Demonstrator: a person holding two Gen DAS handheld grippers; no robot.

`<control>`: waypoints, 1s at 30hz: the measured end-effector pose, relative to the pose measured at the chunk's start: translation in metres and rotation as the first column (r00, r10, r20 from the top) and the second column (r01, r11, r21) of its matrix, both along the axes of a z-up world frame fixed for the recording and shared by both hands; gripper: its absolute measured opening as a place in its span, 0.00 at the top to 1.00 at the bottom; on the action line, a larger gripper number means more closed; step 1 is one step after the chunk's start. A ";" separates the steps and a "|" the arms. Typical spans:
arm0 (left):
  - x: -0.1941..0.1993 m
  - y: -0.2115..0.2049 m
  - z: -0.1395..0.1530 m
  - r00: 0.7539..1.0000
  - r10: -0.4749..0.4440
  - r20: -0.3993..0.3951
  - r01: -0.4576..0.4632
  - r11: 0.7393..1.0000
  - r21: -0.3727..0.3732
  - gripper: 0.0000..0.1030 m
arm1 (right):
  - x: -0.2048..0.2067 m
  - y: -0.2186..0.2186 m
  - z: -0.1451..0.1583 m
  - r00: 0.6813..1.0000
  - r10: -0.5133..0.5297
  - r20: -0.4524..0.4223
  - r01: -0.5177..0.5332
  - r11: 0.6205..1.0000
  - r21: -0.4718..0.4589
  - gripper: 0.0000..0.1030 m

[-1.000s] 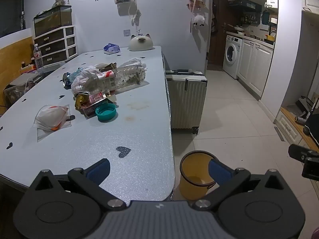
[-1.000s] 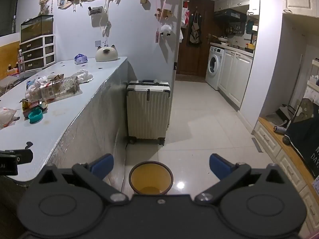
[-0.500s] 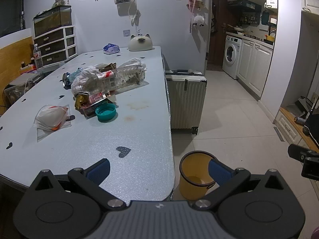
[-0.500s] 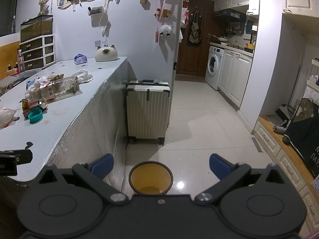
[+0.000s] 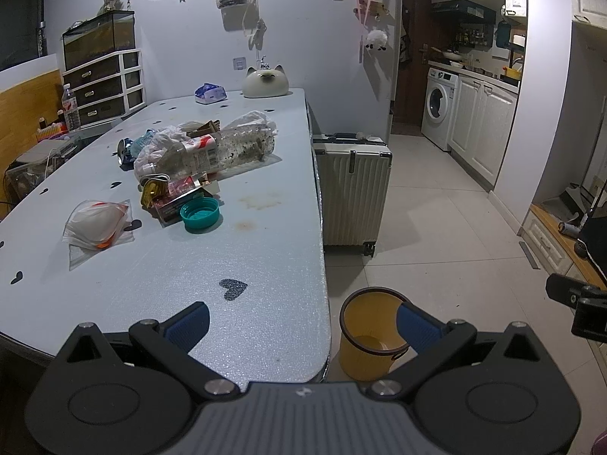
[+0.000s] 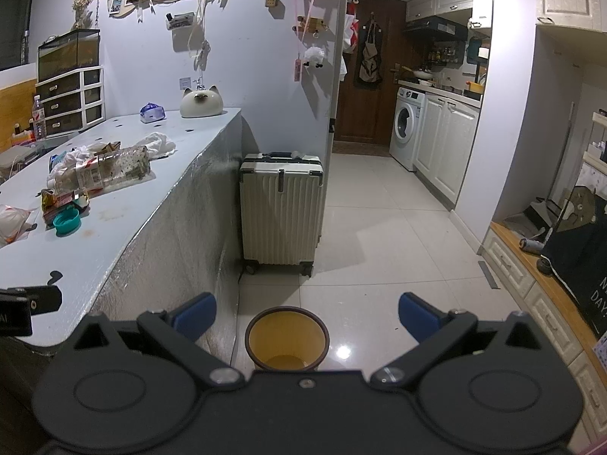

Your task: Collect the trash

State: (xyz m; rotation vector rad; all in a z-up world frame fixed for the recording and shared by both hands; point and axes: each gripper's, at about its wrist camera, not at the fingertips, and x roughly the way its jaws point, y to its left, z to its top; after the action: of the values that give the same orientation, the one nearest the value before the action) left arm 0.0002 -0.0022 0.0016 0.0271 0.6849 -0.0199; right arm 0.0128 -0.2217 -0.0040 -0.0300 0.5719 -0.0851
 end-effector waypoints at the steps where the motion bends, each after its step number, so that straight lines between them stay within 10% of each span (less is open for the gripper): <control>1: 0.000 0.000 0.000 1.000 0.000 0.000 0.000 1.000 0.000 0.00 | 0.000 0.000 0.000 1.000 0.000 0.000 0.000 1.000 0.000 0.00; 30: 0.000 0.000 0.000 1.000 -0.001 0.002 0.001 1.000 -0.001 0.00 | 0.000 -0.003 0.000 1.000 0.000 -0.003 0.000 1.000 0.002 0.00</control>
State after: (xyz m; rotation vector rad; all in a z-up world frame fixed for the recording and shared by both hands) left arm -0.0001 -0.0020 0.0018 0.0262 0.6828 -0.0208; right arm 0.0125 -0.2251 -0.0044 -0.0286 0.5746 -0.0847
